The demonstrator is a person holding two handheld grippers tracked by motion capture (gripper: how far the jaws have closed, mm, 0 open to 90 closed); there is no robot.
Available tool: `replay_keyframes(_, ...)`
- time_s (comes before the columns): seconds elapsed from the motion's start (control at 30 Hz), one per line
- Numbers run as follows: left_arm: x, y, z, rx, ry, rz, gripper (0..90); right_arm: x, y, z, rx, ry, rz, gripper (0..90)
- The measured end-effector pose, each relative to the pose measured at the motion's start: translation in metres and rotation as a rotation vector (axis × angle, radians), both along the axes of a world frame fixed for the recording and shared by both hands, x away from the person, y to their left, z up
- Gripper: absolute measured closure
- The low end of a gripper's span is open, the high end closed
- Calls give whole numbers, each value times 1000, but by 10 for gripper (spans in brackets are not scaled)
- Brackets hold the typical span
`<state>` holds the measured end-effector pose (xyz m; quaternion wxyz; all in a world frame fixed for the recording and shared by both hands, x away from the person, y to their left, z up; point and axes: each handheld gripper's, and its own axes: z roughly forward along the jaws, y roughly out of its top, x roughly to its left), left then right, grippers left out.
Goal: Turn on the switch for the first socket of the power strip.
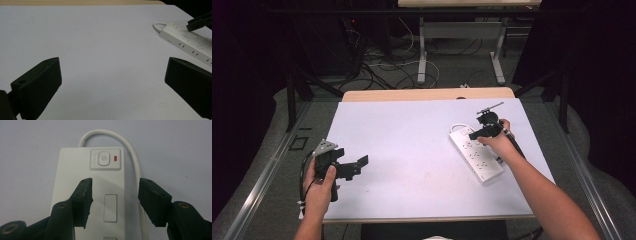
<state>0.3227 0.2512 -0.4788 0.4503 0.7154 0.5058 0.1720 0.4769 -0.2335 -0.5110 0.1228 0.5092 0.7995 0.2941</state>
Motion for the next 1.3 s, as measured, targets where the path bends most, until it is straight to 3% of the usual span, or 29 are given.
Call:
replay_keyframes(0.03,0,0,0,-1,1,1,9,-1,1,2,-34,15,-1,446)
replay_keyframes(0.13,0,0,0,-2,-2,3,9,-1,1,3,-34,6,24,446)
replay_keyframes(0.37,0,0,0,-1,-5,5,9,-2,3,3,-44,-1,22,424)
replay_keyframes(0.5,1,0,0,1,0,2,9,-2,2,4,-39,-14,9,351)
replay_keyframes(0.67,2,0,0,0,-2,-2,9,-1,2,4,8,-17,-10,149)
replay_keyframes(0.73,2,-1,0,-1,-3,-1,9,-3,3,3,-2,-38,-35,133)
replay_keyframes(0.83,2,-2,1,-2,-5,-6,9,-3,3,3,12,-38,-39,0)
replay_keyframes(1.07,2,-2,1,-1,-4,-7,9,-6,4,8,25,-109,-11,0)
replay_keyframes(1.3,3,-2,1,-6,-9,-9,9,-9,5,11,29,-123,4,0)
